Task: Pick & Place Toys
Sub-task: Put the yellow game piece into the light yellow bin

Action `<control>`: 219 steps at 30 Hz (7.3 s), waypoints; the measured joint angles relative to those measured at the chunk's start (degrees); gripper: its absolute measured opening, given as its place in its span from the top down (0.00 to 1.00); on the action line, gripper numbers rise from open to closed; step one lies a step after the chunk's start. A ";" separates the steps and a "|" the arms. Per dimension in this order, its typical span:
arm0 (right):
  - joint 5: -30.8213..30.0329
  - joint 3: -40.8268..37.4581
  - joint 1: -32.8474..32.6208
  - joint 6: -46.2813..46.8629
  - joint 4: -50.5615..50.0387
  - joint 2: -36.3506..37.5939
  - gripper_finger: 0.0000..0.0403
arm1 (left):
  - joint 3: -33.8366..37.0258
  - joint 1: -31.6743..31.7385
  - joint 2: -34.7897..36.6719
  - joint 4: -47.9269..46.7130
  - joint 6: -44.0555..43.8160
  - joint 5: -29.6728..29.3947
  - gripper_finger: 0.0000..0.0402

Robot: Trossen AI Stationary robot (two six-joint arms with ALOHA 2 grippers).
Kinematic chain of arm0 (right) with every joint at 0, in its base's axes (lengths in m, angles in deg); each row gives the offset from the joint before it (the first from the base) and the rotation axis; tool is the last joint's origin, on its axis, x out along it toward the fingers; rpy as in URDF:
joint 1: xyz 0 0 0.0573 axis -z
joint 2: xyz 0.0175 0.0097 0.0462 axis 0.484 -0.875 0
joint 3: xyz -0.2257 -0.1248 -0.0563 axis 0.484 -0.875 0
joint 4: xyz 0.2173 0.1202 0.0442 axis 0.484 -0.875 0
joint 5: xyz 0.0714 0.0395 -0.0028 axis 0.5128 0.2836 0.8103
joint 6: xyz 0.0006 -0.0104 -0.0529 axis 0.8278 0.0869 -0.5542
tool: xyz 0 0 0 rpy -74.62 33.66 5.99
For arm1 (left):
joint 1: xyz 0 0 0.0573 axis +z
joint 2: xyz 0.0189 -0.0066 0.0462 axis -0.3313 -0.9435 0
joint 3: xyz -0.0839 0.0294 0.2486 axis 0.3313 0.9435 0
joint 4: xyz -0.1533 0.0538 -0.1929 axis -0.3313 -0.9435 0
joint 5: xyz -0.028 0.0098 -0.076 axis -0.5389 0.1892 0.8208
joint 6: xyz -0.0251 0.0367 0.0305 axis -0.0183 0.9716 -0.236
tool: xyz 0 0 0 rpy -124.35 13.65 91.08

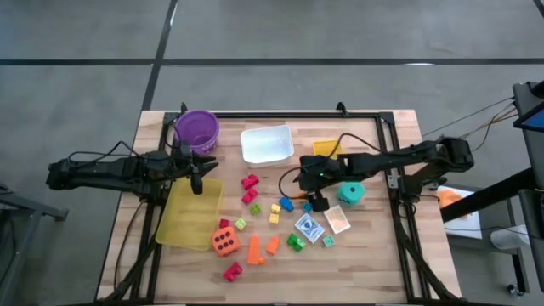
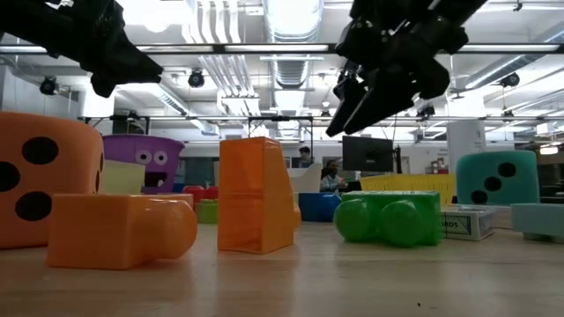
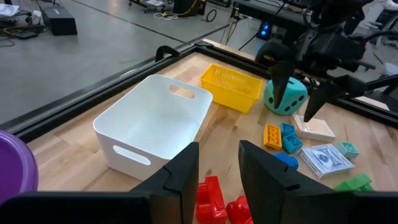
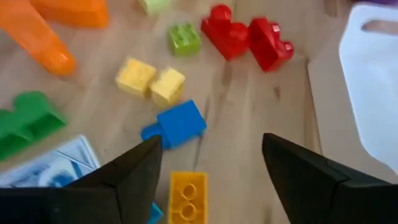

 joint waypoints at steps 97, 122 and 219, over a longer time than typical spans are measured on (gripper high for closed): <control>-15.37 7.47 7.35 -6.51 -4.32 2.65 0.69 | -2.94 0.55 -10.70 14.94 -10.98 -4.17 0.58; -40.02 21.57 -1.33 -25.14 5.19 -10.75 0.69 | -16.69 6.47 -38.94 25.00 -32.63 3.45 0.30; -25.63 -7.09 -0.37 9.32 13.88 12.88 0.35 | -18.65 -3.71 -22.98 -41.81 -23.64 17.53 0.79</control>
